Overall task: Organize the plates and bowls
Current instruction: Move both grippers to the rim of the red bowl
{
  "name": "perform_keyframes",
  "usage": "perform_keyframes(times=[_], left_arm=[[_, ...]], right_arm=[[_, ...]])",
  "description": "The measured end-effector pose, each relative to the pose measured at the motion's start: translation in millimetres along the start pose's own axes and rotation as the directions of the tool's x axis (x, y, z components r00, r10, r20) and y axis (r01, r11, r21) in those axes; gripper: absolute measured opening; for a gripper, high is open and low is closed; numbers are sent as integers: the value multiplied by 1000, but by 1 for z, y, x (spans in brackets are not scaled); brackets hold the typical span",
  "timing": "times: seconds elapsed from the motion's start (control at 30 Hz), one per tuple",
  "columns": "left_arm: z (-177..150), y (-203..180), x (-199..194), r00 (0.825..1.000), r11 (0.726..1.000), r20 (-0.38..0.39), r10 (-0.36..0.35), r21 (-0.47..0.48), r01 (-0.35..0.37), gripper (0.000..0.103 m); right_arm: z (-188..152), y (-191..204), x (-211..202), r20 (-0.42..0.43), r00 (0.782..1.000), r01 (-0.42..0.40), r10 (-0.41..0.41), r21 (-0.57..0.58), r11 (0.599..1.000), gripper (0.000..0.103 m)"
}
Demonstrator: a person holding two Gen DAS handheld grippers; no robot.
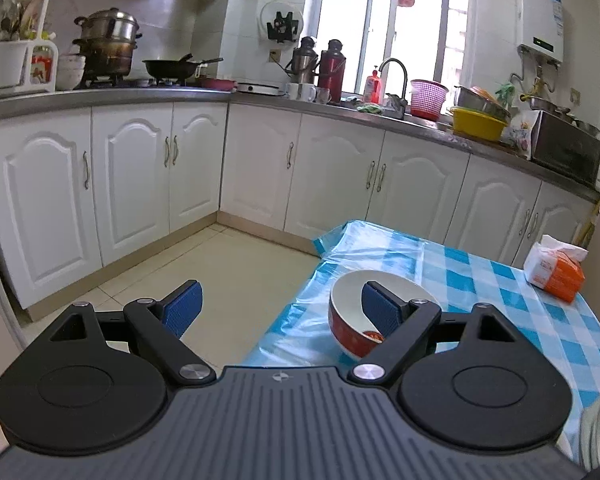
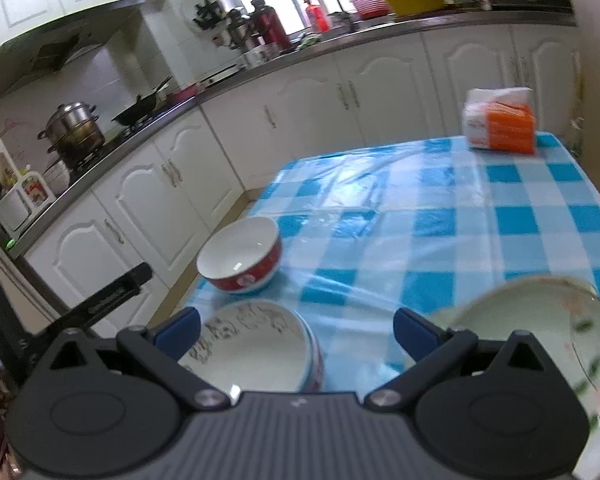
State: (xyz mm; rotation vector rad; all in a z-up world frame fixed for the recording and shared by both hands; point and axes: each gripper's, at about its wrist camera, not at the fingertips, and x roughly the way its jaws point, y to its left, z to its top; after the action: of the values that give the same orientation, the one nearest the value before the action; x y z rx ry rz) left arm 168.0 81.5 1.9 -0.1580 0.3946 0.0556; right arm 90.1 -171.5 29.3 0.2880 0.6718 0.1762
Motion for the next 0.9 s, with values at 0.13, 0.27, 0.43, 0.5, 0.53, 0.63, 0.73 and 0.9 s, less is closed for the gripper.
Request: perform_keyframes(times=[0.13,0.27,0.43,0.5,0.53,0.63,0.73,0.9], left_arm=[[8,10,20,997,996,-28,-67,-56,66,103],[14,18,36,993,992,-59,-102,-87,96,103],[15,25,47,984,979,-95,-153,-152,137,103],[14,26,53,980,975,-116,-165,-170,144,103],[13,27,56,977,972,-127,-174,-183,150,103],[11,31,62,968,960,-154,-198,-229,160,103],[12,33,66,959,951,-168,-228,-250,182,103],[12,29,69,947,939,-181,-265,-270,211,100]], right_arm=[[17,7,17,-19,999,-29,29,-19,999,102],[33,5,40,-43,998,-48,48,-2,999,102],[55,-1,73,-69,994,-80,83,39,996,102],[63,-3,88,-83,991,-98,102,54,994,101],[67,-2,96,-91,990,-104,109,58,993,100],[76,2,116,-114,986,-118,122,39,992,97],[81,5,136,-145,981,-128,132,33,991,92],[83,2,165,-206,965,-151,164,78,985,78]])
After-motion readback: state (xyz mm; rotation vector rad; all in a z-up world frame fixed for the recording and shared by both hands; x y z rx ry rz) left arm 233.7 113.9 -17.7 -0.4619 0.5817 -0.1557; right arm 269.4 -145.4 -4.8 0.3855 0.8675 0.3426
